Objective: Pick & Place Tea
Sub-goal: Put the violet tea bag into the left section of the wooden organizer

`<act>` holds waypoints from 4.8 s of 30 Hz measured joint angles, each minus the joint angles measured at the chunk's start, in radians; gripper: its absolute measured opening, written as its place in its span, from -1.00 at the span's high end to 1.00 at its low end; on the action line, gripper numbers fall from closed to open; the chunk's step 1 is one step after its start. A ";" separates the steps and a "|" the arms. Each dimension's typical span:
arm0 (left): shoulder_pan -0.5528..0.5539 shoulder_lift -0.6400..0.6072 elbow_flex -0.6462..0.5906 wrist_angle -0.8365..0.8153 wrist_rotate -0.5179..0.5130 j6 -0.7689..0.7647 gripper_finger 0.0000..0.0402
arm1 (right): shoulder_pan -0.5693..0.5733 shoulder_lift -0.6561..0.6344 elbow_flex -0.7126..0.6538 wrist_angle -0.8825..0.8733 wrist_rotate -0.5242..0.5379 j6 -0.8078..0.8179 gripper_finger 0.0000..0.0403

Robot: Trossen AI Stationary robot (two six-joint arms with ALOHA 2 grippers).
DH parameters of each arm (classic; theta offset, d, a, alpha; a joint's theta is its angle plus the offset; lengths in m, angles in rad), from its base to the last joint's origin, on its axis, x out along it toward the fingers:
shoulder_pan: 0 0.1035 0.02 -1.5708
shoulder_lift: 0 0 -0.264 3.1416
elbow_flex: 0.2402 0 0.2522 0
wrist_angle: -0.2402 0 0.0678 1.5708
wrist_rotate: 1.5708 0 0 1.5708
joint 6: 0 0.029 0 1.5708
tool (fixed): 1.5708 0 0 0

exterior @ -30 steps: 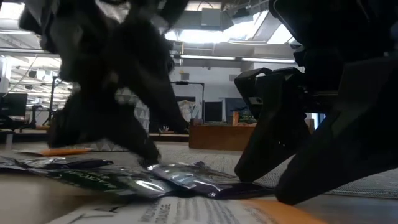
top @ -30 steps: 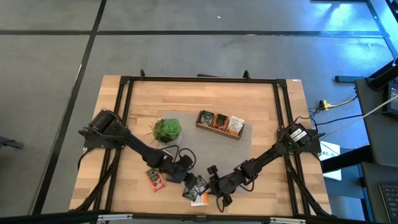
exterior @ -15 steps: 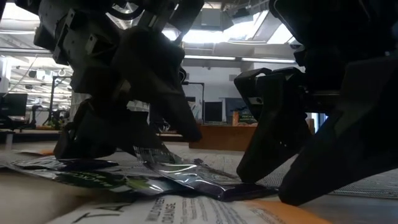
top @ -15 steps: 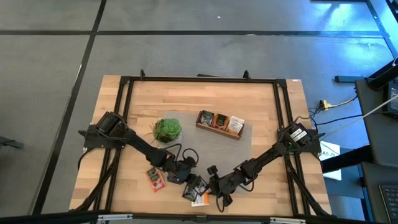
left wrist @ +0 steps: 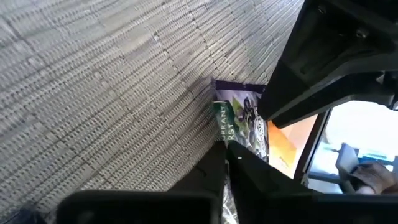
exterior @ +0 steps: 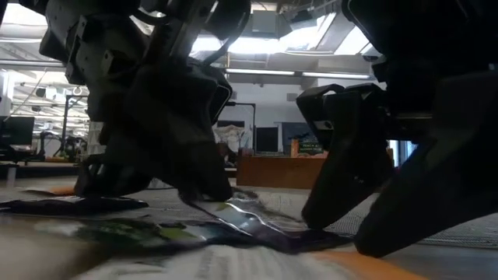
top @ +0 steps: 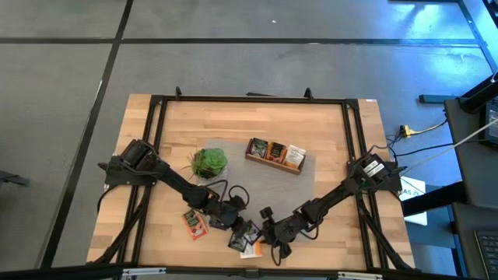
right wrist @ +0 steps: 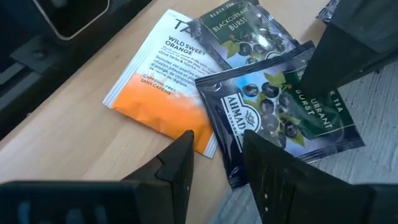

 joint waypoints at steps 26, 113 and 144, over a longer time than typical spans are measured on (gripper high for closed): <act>0.059 -0.116 0.106 0.006 -0.049 0.728 0.99 | -0.065 -0.464 -0.002 -0.346 0.180 0.231 0.30; 0.013 -0.244 0.141 -0.068 -0.235 1.109 0.92 | -0.375 -0.487 -0.485 0.529 0.506 0.127 0.99; 0.011 -0.244 0.141 -0.100 -0.230 1.101 0.92 | -0.503 -0.187 -0.396 0.598 0.521 0.058 0.98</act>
